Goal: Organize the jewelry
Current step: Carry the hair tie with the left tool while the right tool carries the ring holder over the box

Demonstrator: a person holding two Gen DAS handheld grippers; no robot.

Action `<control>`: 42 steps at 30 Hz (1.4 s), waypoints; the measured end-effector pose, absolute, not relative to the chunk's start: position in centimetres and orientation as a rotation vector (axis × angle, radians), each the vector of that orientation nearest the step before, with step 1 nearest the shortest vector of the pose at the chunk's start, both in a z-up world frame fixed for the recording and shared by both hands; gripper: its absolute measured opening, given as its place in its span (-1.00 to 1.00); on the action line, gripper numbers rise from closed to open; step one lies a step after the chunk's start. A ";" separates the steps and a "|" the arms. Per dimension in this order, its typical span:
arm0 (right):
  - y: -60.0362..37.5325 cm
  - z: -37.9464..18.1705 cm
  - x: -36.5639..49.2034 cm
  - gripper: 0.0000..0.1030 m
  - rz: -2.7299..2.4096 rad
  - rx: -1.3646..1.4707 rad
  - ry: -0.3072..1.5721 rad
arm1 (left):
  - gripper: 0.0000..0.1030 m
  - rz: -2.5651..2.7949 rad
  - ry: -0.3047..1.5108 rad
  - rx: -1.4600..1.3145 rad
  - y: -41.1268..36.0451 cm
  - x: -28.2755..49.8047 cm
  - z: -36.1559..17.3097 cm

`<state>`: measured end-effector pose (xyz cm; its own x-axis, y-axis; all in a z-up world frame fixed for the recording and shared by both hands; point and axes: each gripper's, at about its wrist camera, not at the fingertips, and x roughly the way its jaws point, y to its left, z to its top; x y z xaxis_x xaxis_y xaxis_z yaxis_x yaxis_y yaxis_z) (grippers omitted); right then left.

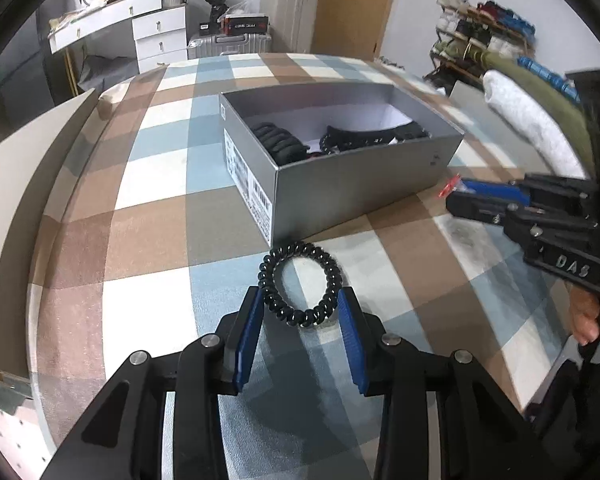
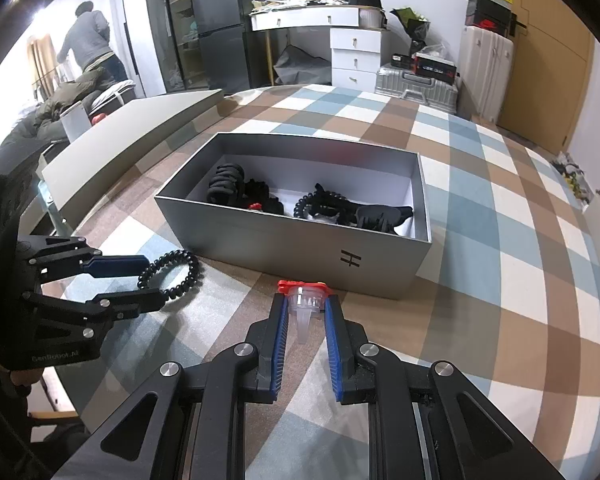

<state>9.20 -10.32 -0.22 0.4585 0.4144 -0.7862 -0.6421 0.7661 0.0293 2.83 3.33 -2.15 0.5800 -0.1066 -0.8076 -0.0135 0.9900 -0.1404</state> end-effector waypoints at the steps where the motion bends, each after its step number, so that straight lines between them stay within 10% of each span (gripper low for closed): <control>1: -10.3 -0.2 9.2 -0.66 0.664 -0.290 0.878 | -0.36 -0.058 0.954 -0.138 3.3 2.8 -2.1; 18: -10.3 0.1 9.1 -0.66 0.664 -0.289 0.874 | -0.35 -0.094 0.994 -0.072 2.7 2.7 -2.5; 23: -10.3 0.2 9.2 -0.66 0.664 -0.286 0.874 | 0.24 -0.068 1.003 -0.027 2.4 2.5 -2.5; 28: -10.4 0.2 9.2 -0.66 0.664 -0.287 0.873 | 0.24 -0.056 0.964 -0.146 4.1 3.0 -2.3; 35: -10.2 0.2 9.2 -0.66 0.667 -0.289 0.871 | -0.81 0.012 0.954 -0.094 4.0 3.6 -2.9; 42: -10.2 0.3 9.1 -0.66 0.672 -0.291 0.866 | -0.91 -0.022 0.916 -0.089 3.6 2.9 -2.0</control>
<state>9.11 -10.21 0.26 0.4607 0.4243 -0.7796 -0.6502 0.7592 0.0290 2.95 3.64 -1.96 0.6094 -0.0570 -0.7908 -0.0193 0.9961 -0.0866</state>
